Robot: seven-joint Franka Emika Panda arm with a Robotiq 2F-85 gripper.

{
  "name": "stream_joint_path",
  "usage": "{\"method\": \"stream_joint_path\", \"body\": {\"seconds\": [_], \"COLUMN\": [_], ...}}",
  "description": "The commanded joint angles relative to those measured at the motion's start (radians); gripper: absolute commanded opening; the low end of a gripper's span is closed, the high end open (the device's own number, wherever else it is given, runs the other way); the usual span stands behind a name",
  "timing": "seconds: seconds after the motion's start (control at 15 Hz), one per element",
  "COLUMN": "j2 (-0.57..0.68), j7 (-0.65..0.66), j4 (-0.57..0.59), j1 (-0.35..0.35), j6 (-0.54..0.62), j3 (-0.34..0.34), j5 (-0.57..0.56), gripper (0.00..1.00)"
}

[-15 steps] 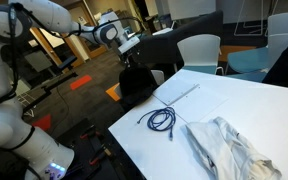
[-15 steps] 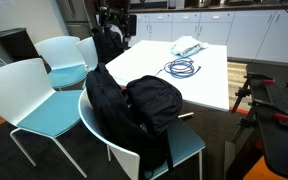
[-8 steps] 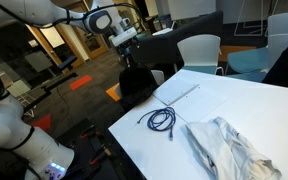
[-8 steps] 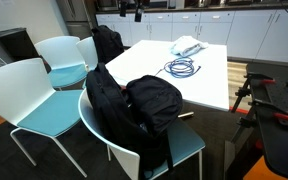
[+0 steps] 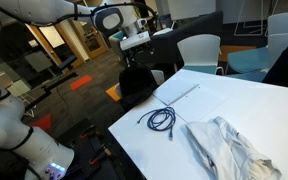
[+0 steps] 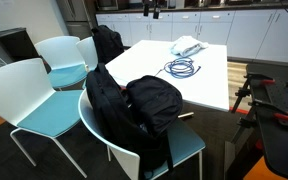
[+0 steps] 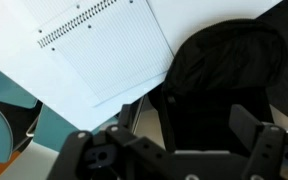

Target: Put the bottle and cable in the bag

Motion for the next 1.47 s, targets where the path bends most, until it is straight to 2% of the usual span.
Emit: {"method": "stream_joint_path", "body": {"seconds": [0.0, 0.33, 0.8, 1.0, 1.4], "j2": [0.022, 0.081, 0.181, 0.217, 0.266], "j7": [0.029, 0.098, 0.343, 0.408, 0.437], "j4": [0.015, 0.002, -0.023, -0.044, -0.119], "j1": [-0.017, -0.016, -0.003, -0.010, -0.027], "j6": [-0.060, -0.056, 0.046, 0.129, 0.310], "j3": [-0.036, -0.066, -0.076, -0.075, -0.107], "j5": [-0.009, -0.050, -0.152, -0.201, -0.351], "gripper": [1.00, 1.00, 1.00, 1.00, 1.00]}}
